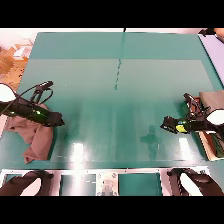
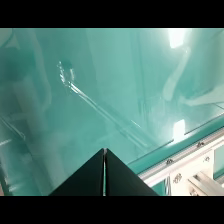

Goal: Fold the shirts.

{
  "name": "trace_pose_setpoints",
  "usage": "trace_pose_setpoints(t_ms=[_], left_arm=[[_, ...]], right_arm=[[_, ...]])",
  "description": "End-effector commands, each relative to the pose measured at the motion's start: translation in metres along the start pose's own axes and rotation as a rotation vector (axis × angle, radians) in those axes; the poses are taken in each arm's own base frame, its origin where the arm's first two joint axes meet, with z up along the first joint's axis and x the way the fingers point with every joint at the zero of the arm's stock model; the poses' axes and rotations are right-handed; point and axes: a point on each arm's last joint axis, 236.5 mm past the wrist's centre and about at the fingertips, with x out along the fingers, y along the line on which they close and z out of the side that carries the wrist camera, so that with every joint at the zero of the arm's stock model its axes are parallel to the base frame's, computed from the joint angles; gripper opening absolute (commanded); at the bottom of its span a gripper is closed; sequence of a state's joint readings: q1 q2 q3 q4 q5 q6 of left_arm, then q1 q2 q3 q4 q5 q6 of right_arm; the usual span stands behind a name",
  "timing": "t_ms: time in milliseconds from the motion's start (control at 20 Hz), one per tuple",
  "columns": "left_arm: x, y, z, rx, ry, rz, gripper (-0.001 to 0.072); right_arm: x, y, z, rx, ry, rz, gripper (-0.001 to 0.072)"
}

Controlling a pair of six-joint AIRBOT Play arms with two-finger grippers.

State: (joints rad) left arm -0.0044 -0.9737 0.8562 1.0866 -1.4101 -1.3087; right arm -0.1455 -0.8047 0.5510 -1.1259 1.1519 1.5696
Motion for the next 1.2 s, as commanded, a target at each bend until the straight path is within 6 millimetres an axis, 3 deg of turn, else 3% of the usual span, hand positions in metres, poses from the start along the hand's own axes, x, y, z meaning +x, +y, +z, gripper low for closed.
trace_pose_setpoints(t_ms=[0,100,200,300,350,400,550,650,750,950,1000,1050,1100,1150], left_arm=[[-0.001,-0.01,0.021,-0.012,-0.09,-0.044,0.0026],[-0.009,0.008,0.03,-0.016,-0.122,0.037,0.0049],[-0.037,0.059,0.032,-0.157,-0.145,0.237,0.0636],[-0.081,0.12,0.023,-0.255,-0.164,0.461,0.0667],[-0.1,0.15,0.013,-0.304,-0.167,0.559,0.072],[-0.113,0.175,0.001,-0.359,-0.16,0.623,0.072],[-0.12,0.236,-0.024,-0.55,-0.207,0.652,0.072],[-0.115,0.267,-0.033,-0.622,-0.217,0.659,0.072],[-0.093,0.281,-0.032,-0.645,-0.186,0.601,0.072],[-0.022,0.256,-0.013,-0.6,-0.088,0.294,0.072],[-0.015,0.251,-0.007,-0.593,-0.093,0.253,0.0715],[-0.012,0.249,-0.004,-0.584,-0.099,0.234,0.0535],[-0.013,0.249,-0.002,-0.566,-0.104,0.233,0.017],[-0.016,0.249,0.0,-0.552,-0.11,0.234,0.0025]], right_arm=[[0.0,0.0,0.0,-0.001,0.0,0.001,0.0016],[0.0,0.0,0.0,-0.001,0.0,0.001,0.0016],[0.0,0.0,0.0,-0.001,0.0,0.001,0.0016],[0.0,0.0,0.0,-0.001,0.0,0.001,0.0015],[0.0,0.0,0.0,-0.001,0.0,0.001,0.0016],[0.0,0.0,0.0,-0.001,0.0,0.001,0.0016],[0.0,0.0,0.0,-0.001,0.001,0.001,0.0024],[0.0,0.0,0.0,-0.001,0.0,0.001,0.0024],[0.0,0.0,0.0,-0.001,0.0,0.001,0.0034],[0.0,0.0,0.0,-0.001,-0.001,0.001,0.0031],[0.0,0.0,0.001,-0.001,-0.006,0.001,0.0031],[0.0,0.0,0.002,-0.001,-0.009,0.001,0.003],[0.0,0.0,0.002,-0.001,-0.008,0.001,0.003],[0.0,0.0,0.002,-0.001,-0.007,0.001,0.0029]])
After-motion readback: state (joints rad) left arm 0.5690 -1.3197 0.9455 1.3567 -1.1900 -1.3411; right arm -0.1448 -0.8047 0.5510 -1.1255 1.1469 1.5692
